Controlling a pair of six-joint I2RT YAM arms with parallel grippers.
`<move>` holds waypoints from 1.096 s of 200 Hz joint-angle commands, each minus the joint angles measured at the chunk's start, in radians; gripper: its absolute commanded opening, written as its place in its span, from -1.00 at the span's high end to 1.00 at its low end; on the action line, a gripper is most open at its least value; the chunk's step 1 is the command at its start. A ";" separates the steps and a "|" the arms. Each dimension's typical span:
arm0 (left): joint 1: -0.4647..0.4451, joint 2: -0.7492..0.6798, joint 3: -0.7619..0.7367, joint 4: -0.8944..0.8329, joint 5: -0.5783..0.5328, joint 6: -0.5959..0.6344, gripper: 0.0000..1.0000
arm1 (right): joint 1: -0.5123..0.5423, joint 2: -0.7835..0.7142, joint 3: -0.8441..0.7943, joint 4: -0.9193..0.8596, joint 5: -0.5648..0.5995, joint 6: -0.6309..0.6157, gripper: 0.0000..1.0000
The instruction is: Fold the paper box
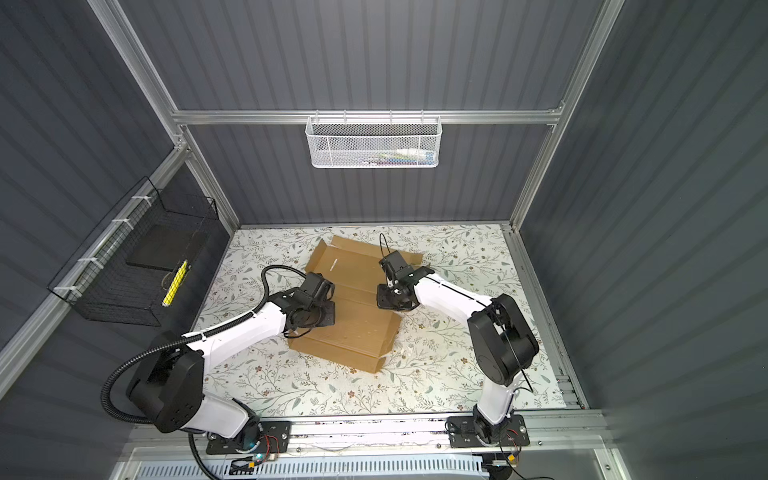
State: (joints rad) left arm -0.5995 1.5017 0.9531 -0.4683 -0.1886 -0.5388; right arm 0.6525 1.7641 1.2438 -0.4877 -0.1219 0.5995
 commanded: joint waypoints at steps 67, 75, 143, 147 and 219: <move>0.053 0.092 -0.014 0.024 -0.045 0.070 1.00 | 0.162 -0.060 -0.173 0.020 -0.010 0.138 0.90; 0.054 0.089 -0.029 0.031 -0.042 0.063 1.00 | 0.162 -0.053 -0.184 0.036 -0.018 0.142 0.93; 0.055 0.032 -0.170 0.053 -0.023 0.009 1.00 | 0.156 0.020 -0.185 0.075 -0.034 0.130 0.97; 0.054 0.030 -0.177 0.054 -0.022 0.007 1.00 | 0.155 0.024 -0.186 0.078 -0.037 0.131 0.97; 0.049 -0.025 -0.260 0.078 0.045 -0.057 1.00 | 0.112 0.066 -0.220 0.123 -0.058 0.126 0.95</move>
State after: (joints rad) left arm -0.5499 1.4982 0.7361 -0.3653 -0.1970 -0.5468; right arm 0.7849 1.8072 1.0542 -0.3851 -0.1886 0.7258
